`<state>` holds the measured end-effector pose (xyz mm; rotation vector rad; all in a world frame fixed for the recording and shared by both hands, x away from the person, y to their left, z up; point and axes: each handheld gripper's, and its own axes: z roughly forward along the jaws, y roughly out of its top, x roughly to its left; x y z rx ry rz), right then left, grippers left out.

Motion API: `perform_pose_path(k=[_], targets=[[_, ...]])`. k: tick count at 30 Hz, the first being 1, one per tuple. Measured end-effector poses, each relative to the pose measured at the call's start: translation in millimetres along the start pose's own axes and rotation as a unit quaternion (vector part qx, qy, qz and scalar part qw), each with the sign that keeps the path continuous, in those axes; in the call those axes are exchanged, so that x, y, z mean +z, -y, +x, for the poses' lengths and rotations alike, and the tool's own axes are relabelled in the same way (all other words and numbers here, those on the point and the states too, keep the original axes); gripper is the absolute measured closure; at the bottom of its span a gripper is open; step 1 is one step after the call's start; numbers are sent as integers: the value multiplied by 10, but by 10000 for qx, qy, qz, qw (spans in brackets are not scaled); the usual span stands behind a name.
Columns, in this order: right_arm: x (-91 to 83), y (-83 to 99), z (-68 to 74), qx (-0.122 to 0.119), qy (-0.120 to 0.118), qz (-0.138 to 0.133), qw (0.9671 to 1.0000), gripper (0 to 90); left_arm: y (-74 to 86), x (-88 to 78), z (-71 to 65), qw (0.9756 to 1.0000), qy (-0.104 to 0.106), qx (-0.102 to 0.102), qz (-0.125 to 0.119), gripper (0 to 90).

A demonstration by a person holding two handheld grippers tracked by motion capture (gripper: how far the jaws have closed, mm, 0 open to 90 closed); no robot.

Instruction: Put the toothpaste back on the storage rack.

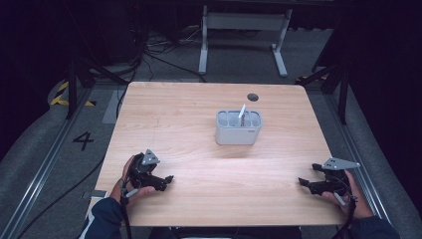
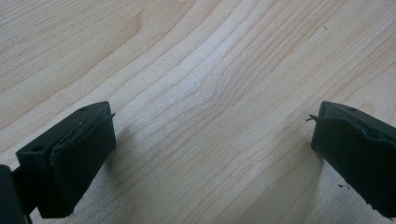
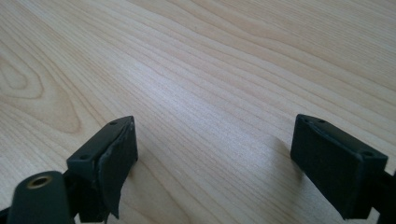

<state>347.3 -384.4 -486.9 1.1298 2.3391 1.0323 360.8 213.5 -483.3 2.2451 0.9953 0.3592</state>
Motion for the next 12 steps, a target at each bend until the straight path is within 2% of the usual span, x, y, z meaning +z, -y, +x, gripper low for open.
perform_pose_path(k=[12], targets=[[10, -9, -7, -23, -41, 7, 10000, 146, 3, -3, -7, 10000, -50, -17, -9, 5]])
